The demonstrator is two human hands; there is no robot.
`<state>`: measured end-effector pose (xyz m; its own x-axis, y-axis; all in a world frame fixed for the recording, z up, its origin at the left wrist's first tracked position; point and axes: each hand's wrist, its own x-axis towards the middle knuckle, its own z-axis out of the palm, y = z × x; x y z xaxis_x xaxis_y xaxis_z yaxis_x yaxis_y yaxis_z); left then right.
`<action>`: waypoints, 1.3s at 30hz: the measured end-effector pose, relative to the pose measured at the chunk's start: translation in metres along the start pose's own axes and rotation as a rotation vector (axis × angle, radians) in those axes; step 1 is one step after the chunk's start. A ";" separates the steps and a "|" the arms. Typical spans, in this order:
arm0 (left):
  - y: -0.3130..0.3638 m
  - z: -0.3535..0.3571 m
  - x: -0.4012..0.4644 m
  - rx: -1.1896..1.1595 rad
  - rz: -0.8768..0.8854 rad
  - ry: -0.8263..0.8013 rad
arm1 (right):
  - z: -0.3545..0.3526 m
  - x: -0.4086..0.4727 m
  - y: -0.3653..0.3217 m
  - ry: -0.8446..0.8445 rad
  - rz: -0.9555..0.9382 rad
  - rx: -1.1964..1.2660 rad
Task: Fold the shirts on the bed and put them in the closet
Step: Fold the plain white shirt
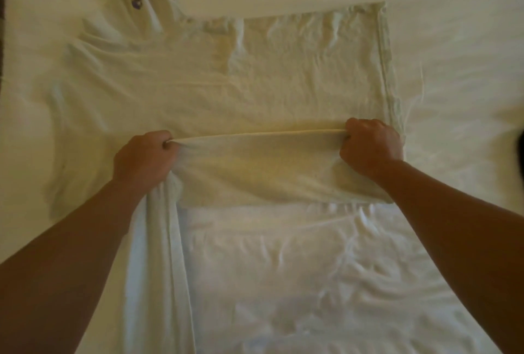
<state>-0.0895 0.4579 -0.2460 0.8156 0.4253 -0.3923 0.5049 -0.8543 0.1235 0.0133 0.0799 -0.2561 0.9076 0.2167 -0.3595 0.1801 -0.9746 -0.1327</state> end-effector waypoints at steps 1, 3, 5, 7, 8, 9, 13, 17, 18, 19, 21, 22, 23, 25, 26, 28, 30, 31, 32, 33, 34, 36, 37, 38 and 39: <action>-0.002 0.000 0.002 0.071 0.046 -0.004 | 0.000 0.001 0.000 0.010 -0.006 0.001; -0.007 -0.001 0.007 0.147 0.130 -0.017 | 0.001 0.003 0.002 0.050 -0.018 0.005; -0.009 -0.001 0.011 0.164 0.184 -0.033 | 0.005 0.005 0.005 0.107 -0.013 0.003; -0.008 -0.001 0.012 0.114 0.195 -0.022 | 0.011 0.007 0.006 0.156 0.002 -0.019; -0.007 0.001 0.013 0.089 0.190 -0.009 | 0.015 0.007 0.007 0.181 0.014 -0.038; -0.006 0.003 0.014 0.079 0.177 0.002 | 0.018 0.007 0.008 0.206 0.033 -0.061; -0.002 0.010 0.018 0.026 0.090 0.049 | 0.020 0.007 0.009 0.265 0.161 -0.028; 0.001 0.015 0.018 -0.025 0.014 0.022 | 0.018 0.006 0.007 0.311 0.195 0.061; 0.005 0.015 0.016 -0.022 0.004 0.045 | 0.018 0.002 0.005 0.330 0.195 0.083; 0.010 0.014 0.011 0.004 0.002 0.092 | 0.018 -0.004 0.001 0.349 0.193 0.114; 0.023 0.019 -0.006 0.049 0.039 0.241 | 0.025 -0.023 -0.012 0.380 0.141 0.170; 0.032 0.023 -0.018 0.058 0.110 0.325 | 0.031 -0.033 -0.020 0.391 0.085 0.182; 0.039 0.029 -0.031 0.079 0.216 0.365 | 0.039 -0.043 -0.026 0.380 0.026 0.180; 0.046 0.046 -0.049 0.170 0.413 0.288 | 0.052 -0.056 -0.029 0.238 -0.016 0.153; 0.046 0.055 -0.052 0.208 0.448 0.213 | 0.056 -0.058 -0.023 0.135 0.013 0.145; 0.044 0.068 -0.050 0.229 0.413 0.080 | 0.058 -0.056 -0.006 -0.011 0.072 0.118; 0.041 0.073 -0.046 0.226 0.390 0.010 | 0.057 -0.053 0.008 -0.058 0.040 0.061; 0.041 0.071 -0.046 0.224 0.390 -0.018 | 0.054 -0.053 0.012 -0.077 0.020 0.045; 0.042 0.068 -0.045 0.213 0.392 -0.050 | 0.052 -0.051 0.013 -0.096 0.010 0.039; 0.042 0.063 -0.046 0.196 0.404 -0.053 | 0.049 -0.052 0.012 -0.107 0.008 0.033; 0.038 0.054 -0.051 0.189 0.427 -0.019 | 0.045 -0.055 0.008 -0.106 0.007 0.012; 0.028 0.042 -0.065 0.189 0.465 0.089 | 0.039 -0.061 -0.003 -0.082 0.012 -0.048; 0.021 0.039 -0.075 0.186 0.461 0.141 | 0.035 -0.064 -0.011 -0.061 0.010 -0.069; 0.012 0.036 -0.088 0.173 0.442 0.182 | 0.032 -0.070 -0.022 -0.041 0.000 -0.078; 0.003 0.035 -0.100 0.164 0.413 0.222 | 0.030 -0.076 -0.033 -0.022 -0.021 -0.072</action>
<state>-0.1791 0.4023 -0.2379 0.9876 0.0792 -0.1354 0.0901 -0.9930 0.0761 -0.0729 0.0972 -0.2520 0.8950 0.2380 -0.3773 0.2272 -0.9711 -0.0737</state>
